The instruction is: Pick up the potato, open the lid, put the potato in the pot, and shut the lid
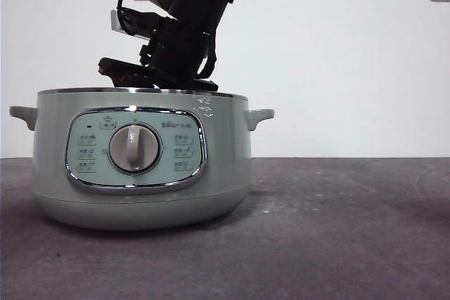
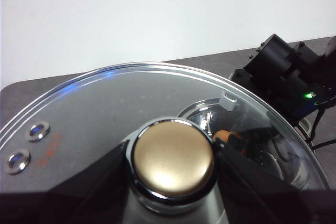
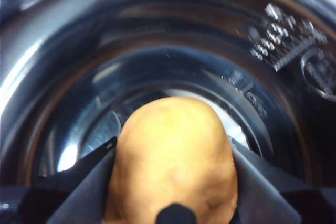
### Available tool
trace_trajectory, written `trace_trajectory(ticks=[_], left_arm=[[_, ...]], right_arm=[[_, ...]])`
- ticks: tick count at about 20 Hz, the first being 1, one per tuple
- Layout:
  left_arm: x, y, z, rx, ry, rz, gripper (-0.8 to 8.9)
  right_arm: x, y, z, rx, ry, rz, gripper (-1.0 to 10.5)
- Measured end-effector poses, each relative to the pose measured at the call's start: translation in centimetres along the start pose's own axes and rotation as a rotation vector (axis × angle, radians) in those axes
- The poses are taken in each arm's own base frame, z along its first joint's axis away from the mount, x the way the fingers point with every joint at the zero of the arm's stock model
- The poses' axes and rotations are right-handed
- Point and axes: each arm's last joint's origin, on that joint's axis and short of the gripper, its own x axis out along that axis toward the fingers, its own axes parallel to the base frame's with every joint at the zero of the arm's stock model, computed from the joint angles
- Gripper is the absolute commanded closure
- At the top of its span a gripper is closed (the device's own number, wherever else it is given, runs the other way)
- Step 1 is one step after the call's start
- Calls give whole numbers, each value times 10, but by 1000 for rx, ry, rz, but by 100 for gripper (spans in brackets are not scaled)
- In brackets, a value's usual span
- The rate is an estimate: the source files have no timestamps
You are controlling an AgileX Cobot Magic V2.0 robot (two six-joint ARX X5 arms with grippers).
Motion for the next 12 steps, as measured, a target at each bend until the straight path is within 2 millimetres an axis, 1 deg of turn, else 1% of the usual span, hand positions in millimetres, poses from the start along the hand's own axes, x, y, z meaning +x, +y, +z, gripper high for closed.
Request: trace_trajectory(ticks=[1, 2, 3, 5, 6, 7, 12], left_arm=[[0, 0, 0, 0, 0, 0, 822], [0, 0, 0, 0, 0, 1, 822], [0, 0, 0, 0, 0, 1, 822], [0, 0, 0, 0, 0, 1, 822], [0, 0, 0, 0, 0, 0, 822], [0, 0, 0, 0, 0, 0, 822], [0, 0, 0, 0, 0, 1, 822]], right_arm=[[0, 0, 0, -7, -1, 0, 794], [0, 0, 0, -12, -1, 0, 639], [0, 0, 0, -12, 0, -1, 595], [0, 0, -1, -12, 7, 1, 594], [0, 0, -2, -13, 19, 3, 554], [0, 0, -3, -13, 28, 4, 470], [-2, 0, -5, -2, 53, 6, 474]])
